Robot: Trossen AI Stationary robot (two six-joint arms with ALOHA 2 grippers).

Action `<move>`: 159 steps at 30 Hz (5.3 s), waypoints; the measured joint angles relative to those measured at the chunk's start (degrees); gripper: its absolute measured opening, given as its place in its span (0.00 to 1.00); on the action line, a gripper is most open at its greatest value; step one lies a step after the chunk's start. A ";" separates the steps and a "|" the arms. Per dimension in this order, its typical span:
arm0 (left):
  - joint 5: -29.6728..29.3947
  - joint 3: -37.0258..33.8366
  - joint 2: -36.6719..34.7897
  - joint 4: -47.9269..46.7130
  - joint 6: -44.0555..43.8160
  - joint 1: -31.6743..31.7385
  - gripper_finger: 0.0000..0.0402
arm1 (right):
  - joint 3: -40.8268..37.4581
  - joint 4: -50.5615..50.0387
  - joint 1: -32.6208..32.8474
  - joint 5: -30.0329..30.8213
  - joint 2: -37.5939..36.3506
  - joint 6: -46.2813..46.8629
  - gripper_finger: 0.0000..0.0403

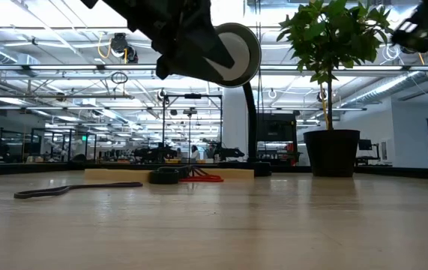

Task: Pick and place rubber bands into bin
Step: Put the green rubber band into the yellow bin, then put the violet rubber band into the yellow bin

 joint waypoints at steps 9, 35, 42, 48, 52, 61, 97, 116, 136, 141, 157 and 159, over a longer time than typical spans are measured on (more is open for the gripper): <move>0.04 0.00 0.02 0.02 -0.02 1.76 0.53 | 0.34 -11.60 10.27 -7.59 5.06 17.86 0.00; 0.09 0.00 0.02 0.06 0.07 2.09 0.53 | -22.23 11.22 17.30 -7.45 6.98 30.92 0.00; 0.08 0.00 0.02 0.06 0.00 2.09 0.53 | -22.50 13.22 17.30 -7.59 6.96 31.53 0.01; 0.09 0.00 0.02 0.06 0.00 2.09 0.53 | -22.50 13.65 17.30 -7.56 6.96 31.76 0.08; 0.09 0.00 0.04 0.06 -0.44 2.03 0.53 | -22.50 13.63 17.30 -7.56 6.96 31.53 0.18; 0.13 0.00 0.04 0.07 -2.99 1.85 0.53 | -22.50 13.54 17.28 -9.25 6.03 30.81 0.39; 9.43 0.00 0.07 -0.08 -0.67 1.53 0.53 | -14.48 30.54 15.59 10.90 -11.85 3.30 0.41; 6.31 0.07 0.07 -36.51 -23.17 -4.47 0.53 | -14.44 39.59 1.34 17.90 -6.91 -17.08 0.41; 14.98 0.08 10.44 -38.59 -34.93 -5.19 0.53 | -14.50 39.59 -5.91 9.77 -2.66 -17.74 0.41; 16.90 0.33 12.31 -38.69 -34.91 -5.24 0.53 | -14.50 39.55 -6.15 9.80 -2.66 -17.74 0.41; 18.45 0.15 13.18 -39.10 -34.98 -5.27 0.42 | -14.50 39.44 -6.15 10.34 -2.66 -19.03 0.41; 18.63 0.13 13.18 -39.13 -35.07 -5.27 0.35 | -14.50 39.44 -6.15 10.36 -2.66 -19.03 0.41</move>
